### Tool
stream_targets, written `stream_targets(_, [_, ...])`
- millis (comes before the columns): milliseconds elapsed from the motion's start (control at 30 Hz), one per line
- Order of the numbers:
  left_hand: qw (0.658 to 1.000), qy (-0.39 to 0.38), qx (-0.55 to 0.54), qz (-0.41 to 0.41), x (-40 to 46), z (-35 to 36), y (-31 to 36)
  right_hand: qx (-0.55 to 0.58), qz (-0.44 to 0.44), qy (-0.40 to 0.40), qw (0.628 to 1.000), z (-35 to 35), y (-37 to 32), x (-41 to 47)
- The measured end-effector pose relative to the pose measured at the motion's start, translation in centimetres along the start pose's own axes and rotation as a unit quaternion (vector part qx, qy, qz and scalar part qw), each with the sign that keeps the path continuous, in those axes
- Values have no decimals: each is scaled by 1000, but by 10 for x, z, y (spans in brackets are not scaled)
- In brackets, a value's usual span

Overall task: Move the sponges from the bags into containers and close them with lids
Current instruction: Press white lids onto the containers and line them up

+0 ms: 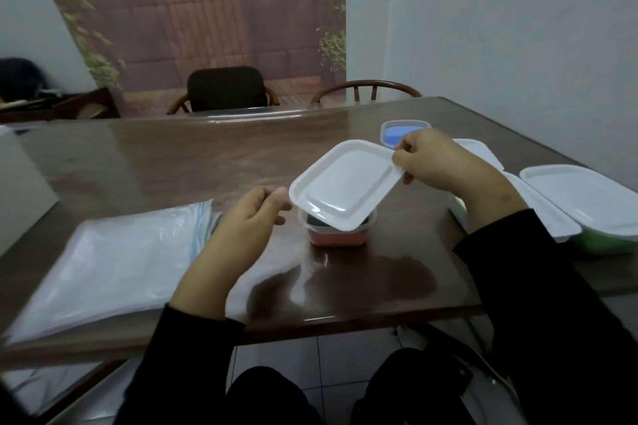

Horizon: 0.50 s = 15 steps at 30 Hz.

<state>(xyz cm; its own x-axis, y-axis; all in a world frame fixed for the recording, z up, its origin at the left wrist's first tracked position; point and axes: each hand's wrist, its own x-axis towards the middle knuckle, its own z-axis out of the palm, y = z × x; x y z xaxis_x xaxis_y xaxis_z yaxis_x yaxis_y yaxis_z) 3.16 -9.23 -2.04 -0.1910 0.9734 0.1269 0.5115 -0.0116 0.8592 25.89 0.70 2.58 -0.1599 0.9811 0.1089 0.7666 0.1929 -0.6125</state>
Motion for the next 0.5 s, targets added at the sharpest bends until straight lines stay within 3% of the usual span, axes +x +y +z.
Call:
stream_targets(133, [1000,-17,15,-7,11,13,4,18,-52,-38,998,0,-8,-1])
stream_targets(233, [999,-28,38,7,15,22,4,34,-58,-17,998,9,-10,1])
stream_targets(333, [999,7,45,-2,21,31,4,69,-19,31,997,23,-10,-1])
stream_targets(500, [986,69,152,-12,31,45,6,97,65,-19,993,49,-2,-20])
